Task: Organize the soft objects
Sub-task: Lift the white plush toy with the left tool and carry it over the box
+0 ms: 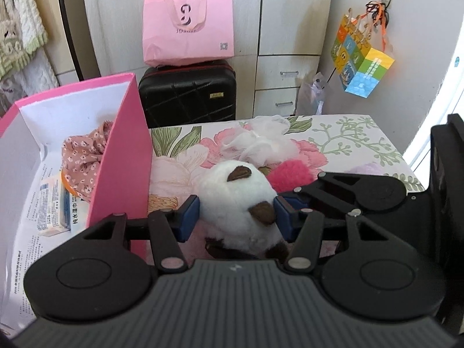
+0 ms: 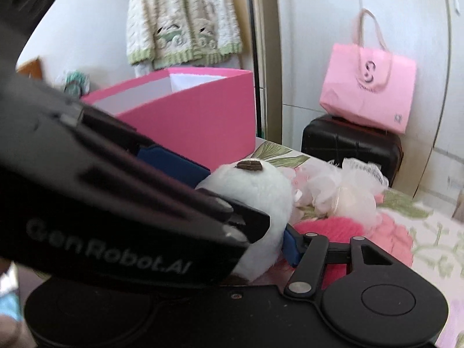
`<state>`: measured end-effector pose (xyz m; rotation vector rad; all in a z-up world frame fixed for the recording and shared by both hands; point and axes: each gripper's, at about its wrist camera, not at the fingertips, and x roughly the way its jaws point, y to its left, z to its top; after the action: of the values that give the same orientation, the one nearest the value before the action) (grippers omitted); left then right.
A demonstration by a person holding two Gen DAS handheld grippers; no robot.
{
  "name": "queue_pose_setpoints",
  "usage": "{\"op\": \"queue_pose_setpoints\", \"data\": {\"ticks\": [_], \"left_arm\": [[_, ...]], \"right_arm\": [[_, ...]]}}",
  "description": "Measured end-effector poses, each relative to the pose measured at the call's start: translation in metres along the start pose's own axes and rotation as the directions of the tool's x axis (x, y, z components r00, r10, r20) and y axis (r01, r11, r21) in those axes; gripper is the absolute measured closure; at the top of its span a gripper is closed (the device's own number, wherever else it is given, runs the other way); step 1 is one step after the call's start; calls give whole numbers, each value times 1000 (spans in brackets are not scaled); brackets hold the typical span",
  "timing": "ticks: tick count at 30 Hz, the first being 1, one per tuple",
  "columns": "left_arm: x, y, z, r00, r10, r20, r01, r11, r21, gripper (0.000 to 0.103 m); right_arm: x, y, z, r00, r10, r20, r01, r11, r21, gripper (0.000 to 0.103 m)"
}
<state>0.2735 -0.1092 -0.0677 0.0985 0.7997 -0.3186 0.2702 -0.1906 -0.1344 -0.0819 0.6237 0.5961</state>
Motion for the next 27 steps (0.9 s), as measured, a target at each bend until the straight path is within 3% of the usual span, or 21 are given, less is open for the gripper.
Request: {"op": "queue_pose_setpoints", "data": {"ticks": [4,12,27], "left_arm": [[-13,-2,-6,1000,-16,14,16,1000,6,49],[-40,-6,-26,997,-57,43,56,998,28,49],[-98,-17,-77,982,-157,108,148,985,92,49]], "right_arm": [[-10,2,-3,1000,27,1,-27,996,82,38],[-25,12,-12,1000,13,5,-13,992,126,37],[-78,67,-46,994,-106,23,104,991,80,37]]}}
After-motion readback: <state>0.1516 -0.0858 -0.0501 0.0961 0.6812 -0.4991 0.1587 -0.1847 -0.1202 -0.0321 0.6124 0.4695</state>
